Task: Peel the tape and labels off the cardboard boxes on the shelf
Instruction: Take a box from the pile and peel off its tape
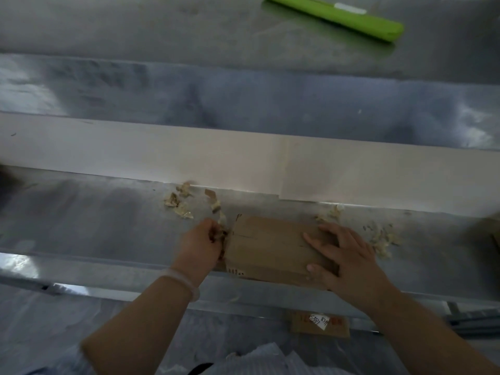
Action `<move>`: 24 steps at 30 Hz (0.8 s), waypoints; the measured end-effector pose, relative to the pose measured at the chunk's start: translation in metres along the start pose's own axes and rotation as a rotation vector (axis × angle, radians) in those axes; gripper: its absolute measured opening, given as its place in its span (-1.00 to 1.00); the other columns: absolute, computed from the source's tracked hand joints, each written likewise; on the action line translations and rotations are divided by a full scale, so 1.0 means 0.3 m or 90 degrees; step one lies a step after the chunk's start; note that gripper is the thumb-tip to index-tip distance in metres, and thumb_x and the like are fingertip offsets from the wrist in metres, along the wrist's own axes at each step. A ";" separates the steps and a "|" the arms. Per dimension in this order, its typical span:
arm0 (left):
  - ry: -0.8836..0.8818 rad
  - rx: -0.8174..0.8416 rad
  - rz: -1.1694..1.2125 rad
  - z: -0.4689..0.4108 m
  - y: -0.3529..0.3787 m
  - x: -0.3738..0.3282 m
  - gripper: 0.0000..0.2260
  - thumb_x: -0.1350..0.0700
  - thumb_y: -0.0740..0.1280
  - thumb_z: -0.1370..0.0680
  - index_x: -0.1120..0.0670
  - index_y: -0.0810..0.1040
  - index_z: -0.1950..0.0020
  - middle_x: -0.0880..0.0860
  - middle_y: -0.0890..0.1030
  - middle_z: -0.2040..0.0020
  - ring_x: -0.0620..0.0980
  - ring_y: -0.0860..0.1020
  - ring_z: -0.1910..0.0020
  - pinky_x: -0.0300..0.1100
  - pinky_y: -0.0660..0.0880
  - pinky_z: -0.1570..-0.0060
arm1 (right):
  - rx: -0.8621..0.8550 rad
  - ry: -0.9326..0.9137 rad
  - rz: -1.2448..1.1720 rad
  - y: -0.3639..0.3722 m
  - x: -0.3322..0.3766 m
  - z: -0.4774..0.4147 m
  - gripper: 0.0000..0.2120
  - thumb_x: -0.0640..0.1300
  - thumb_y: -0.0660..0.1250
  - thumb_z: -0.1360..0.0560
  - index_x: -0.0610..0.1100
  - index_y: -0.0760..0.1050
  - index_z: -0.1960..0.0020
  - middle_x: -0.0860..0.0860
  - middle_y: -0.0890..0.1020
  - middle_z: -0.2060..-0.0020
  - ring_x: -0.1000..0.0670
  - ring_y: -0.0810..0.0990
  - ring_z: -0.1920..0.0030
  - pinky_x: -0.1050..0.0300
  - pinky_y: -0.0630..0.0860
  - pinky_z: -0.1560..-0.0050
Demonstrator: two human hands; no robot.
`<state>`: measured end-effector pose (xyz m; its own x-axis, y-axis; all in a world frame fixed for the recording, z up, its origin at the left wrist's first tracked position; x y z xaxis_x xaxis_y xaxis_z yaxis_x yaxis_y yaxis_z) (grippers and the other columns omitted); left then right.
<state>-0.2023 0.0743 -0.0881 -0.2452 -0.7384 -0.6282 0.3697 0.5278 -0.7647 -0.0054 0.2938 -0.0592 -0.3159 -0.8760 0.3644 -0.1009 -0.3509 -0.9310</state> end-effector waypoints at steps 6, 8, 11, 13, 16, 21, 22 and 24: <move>0.065 0.013 -0.098 -0.010 -0.005 -0.026 -0.91 0.24 0.27 -0.50 0.05 0.46 0.10 0.05 0.55 0.19 0.08 0.52 0.21 -0.18 0.35 0.23 | 0.002 0.010 0.006 0.005 -0.003 0.004 -0.40 0.46 0.01 -0.40 0.35 0.30 -0.41 0.19 0.24 -0.42 0.05 0.16 -0.43 0.03 0.06 -0.37; 0.047 0.007 -0.105 -0.016 -0.019 0.002 -0.89 0.26 0.26 -0.49 0.05 0.47 0.10 0.08 0.56 0.17 0.12 0.55 0.16 -0.19 0.35 0.20 | 0.002 0.014 0.005 0.005 -0.006 0.007 -0.40 0.46 0.01 -0.40 0.35 0.30 -0.40 0.20 0.24 -0.42 0.06 0.16 -0.43 0.05 0.06 -0.36; -0.001 -0.015 -0.096 -0.032 -0.074 0.073 -0.85 0.27 0.29 -0.49 0.05 0.55 0.03 0.07 0.61 0.12 0.14 0.57 0.12 -0.19 0.40 0.16 | -0.004 0.019 0.009 0.006 -0.015 0.010 -0.42 0.46 0.02 -0.41 0.37 0.28 -0.40 0.21 0.23 -0.42 0.06 0.18 -0.42 0.05 0.09 -0.35; -0.009 -0.048 -0.016 -0.044 -0.124 0.093 -0.78 0.28 0.32 -0.48 0.00 0.60 -0.01 0.06 0.65 0.07 0.10 0.59 0.10 -0.17 0.48 0.09 | -0.003 0.014 0.010 0.011 -0.010 0.010 -0.41 0.47 0.01 -0.40 0.37 0.27 -0.40 0.21 0.22 -0.42 0.08 0.15 -0.42 0.08 0.06 -0.35; -0.018 -0.088 0.050 -0.075 -0.179 0.083 -0.70 0.25 0.30 -0.52 0.03 0.59 -0.22 0.07 0.63 -0.15 0.09 0.58 -0.10 -0.21 0.41 -0.10 | -0.015 0.001 -0.017 0.007 0.001 0.008 -0.33 0.53 -0.03 -0.39 0.30 0.32 -0.41 0.18 0.23 -0.42 0.14 0.12 -0.40 0.08 0.04 -0.39; 0.056 -0.040 -0.008 -0.125 -0.191 -0.002 -0.65 0.19 0.29 -0.58 0.14 0.48 -0.37 0.13 0.42 -0.41 0.11 0.39 -0.38 -0.16 0.22 -0.36 | -0.114 0.105 -0.042 -0.039 -0.007 0.057 -0.22 0.44 0.18 -0.37 0.03 0.33 -0.46 0.10 0.25 -0.41 0.05 0.21 -0.39 0.06 0.17 -0.40; 0.080 -0.052 -0.022 -0.122 -0.200 -0.028 -0.69 0.20 0.30 -0.57 0.17 0.53 -0.31 0.16 0.44 -0.39 0.13 0.41 -0.36 -0.14 0.24 -0.36 | -0.136 0.154 -0.047 -0.044 -0.020 0.078 -0.20 0.42 0.23 -0.36 -0.01 0.31 -0.47 0.07 0.27 -0.40 0.01 0.23 -0.39 0.06 0.18 -0.40; 0.086 -0.018 -0.001 -0.091 -0.187 -0.072 -0.82 0.17 0.30 -0.57 0.08 0.60 -0.14 0.14 0.57 -0.20 0.11 0.54 -0.15 -0.13 0.40 -0.18 | -0.126 0.270 -0.140 -0.021 -0.055 0.123 -0.20 0.38 0.33 -0.36 -0.01 0.29 -0.47 0.06 0.32 -0.34 0.00 0.29 -0.35 0.02 0.27 -0.41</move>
<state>-0.2422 0.0720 -0.0356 -0.3650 -0.6768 -0.6393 0.3440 0.5400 -0.7681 0.0353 0.2981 -0.0586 -0.6177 -0.5627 0.5494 -0.3716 -0.4069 -0.8345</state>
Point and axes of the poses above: each hand's wrist, its own z-axis away from the middle knuckle, its own y-axis out of the palm, x = y × z, the point moved 10 cm from there along -z, towards the middle knuckle
